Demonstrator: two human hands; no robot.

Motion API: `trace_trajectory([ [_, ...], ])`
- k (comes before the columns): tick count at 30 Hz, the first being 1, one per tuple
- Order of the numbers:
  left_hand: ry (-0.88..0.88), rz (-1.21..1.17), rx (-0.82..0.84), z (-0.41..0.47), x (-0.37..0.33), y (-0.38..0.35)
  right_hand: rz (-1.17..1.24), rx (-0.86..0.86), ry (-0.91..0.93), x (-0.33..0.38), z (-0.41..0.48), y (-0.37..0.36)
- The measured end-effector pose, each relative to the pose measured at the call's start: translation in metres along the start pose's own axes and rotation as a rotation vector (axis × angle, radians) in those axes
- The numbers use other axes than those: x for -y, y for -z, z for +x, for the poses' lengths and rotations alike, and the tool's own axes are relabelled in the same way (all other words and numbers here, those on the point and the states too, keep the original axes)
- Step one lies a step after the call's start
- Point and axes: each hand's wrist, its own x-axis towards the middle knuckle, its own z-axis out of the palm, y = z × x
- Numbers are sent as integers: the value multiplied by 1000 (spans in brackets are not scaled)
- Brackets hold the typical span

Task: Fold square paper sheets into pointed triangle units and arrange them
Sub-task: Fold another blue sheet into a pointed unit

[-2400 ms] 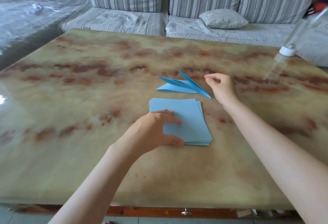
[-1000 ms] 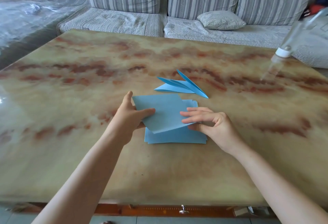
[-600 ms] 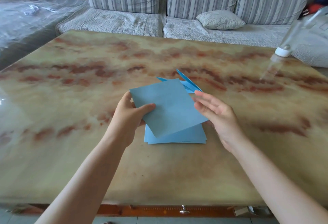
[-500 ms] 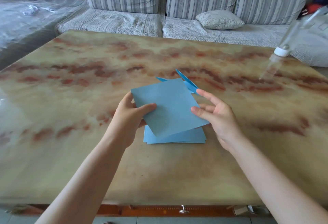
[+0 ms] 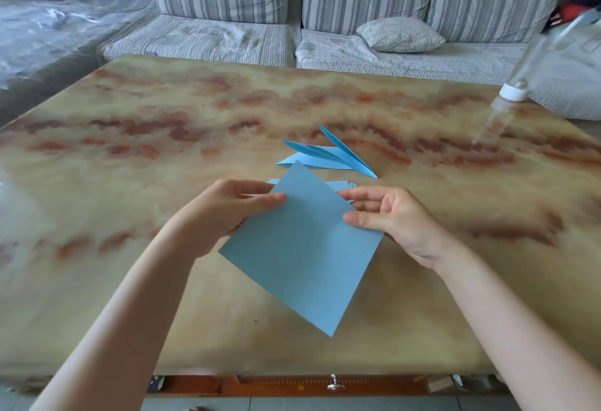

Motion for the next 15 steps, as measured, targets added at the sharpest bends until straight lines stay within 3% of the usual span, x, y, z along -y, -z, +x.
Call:
trace_trajectory([
  [6,-1,11,-48,5,2,-6,-153,-3,151,1,-2,-3],
  [9,-2,-28,-110,7,3,-4,-290,117,276,3,-8,2],
  [12,-4,-55,-139,7,3,3,-441,237,245,2,-13,1],
  [15,-2,-72,-144,7,3,7,-588,231,220,1,-15,-4],
])
